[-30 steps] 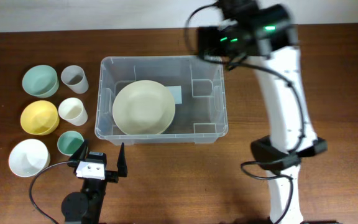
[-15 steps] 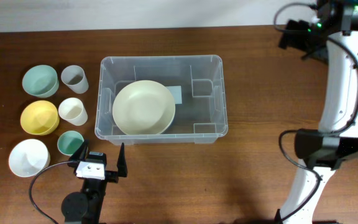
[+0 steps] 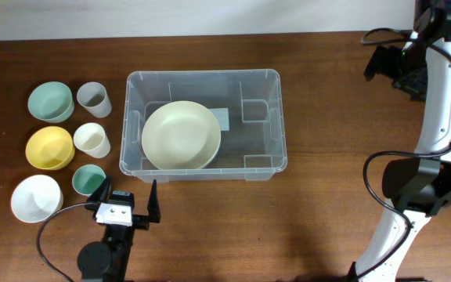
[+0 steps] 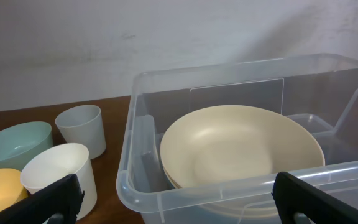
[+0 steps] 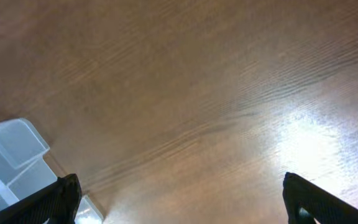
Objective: Pack container
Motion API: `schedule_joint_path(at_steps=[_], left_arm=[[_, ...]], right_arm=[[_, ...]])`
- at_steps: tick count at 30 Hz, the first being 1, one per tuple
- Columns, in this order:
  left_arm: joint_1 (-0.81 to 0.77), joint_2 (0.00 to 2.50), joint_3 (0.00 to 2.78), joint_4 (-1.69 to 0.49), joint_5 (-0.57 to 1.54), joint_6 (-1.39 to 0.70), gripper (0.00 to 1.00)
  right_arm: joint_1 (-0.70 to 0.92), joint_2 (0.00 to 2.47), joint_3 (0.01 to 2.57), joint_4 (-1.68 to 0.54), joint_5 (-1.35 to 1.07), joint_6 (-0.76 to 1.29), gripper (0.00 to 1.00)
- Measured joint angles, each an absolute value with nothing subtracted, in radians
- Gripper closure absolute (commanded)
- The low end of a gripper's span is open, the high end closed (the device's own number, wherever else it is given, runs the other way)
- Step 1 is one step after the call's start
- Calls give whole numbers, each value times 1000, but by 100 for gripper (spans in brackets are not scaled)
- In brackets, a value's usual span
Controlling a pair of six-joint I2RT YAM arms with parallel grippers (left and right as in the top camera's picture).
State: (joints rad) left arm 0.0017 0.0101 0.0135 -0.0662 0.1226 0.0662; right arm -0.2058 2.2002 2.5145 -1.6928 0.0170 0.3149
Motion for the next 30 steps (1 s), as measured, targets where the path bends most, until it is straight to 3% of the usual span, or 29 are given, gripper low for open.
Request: schedule_joint_path(at_steps=[30], left_arm=[[2, 10, 14, -66, 123, 66, 0]], right_arm=[[-206, 2230, 2509, -1585, 26, 314, 1]])
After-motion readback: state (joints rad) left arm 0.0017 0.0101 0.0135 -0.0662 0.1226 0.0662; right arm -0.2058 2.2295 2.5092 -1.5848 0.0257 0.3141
